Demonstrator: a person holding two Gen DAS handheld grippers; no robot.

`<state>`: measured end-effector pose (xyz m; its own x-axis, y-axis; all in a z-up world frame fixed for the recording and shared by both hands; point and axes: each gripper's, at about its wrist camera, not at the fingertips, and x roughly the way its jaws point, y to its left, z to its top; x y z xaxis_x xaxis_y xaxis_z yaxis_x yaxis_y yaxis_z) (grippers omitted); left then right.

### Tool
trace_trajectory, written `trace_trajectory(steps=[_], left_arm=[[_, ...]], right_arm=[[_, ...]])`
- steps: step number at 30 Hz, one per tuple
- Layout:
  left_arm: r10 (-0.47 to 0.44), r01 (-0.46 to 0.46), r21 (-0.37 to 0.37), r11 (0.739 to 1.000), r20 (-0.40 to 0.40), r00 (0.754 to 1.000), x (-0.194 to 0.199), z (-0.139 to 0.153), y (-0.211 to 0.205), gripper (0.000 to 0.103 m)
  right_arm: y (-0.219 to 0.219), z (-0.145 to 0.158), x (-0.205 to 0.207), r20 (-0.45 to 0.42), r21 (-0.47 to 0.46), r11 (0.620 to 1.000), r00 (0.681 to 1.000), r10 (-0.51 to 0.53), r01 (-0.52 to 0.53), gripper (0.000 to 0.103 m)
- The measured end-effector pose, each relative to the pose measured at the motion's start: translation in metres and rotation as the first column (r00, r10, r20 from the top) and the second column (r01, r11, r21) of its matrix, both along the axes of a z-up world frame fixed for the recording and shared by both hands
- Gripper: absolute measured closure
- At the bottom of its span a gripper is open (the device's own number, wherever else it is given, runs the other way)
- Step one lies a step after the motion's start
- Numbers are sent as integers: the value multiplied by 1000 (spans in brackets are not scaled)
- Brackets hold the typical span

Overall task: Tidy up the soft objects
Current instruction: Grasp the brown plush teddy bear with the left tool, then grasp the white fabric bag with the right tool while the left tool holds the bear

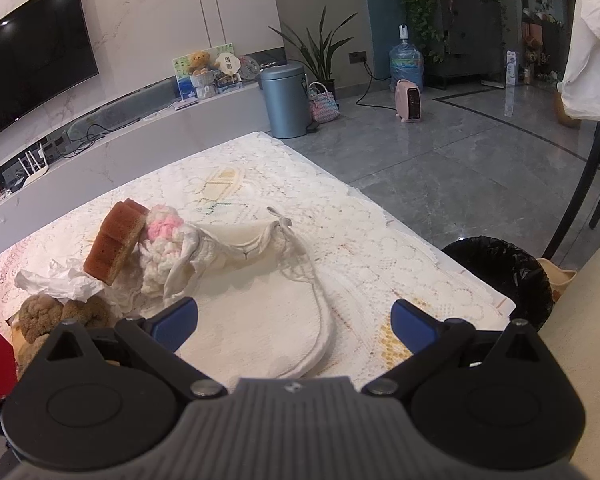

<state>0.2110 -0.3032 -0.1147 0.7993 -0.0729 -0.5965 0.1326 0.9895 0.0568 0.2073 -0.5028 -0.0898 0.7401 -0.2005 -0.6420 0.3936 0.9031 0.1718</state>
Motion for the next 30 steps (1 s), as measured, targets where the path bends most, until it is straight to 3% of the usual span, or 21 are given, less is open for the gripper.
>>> trace_trajectory(steps=[11, 18, 25, 30], left_arm=[[0, 0, 6, 1000, -33, 999, -2, 1, -4, 52], [-6, 6, -8, 1000, -41, 999, -1, 2, -1, 53], [1, -2, -11, 1000, -43, 999, 0, 2, -2, 53], [-4, 3, -29, 1000, -49, 999, 1, 2, 2, 53]], right_arm=[[-3, -4, 2, 2, 72, 997, 999, 41, -41, 2], [-4, -8, 3, -17, 73, 997, 999, 35, -33, 2], [4, -15, 12, -53, -54, 997, 997, 53, -56, 2], [9, -20, 20, -41, -45, 994, 995, 96, -98, 2]])
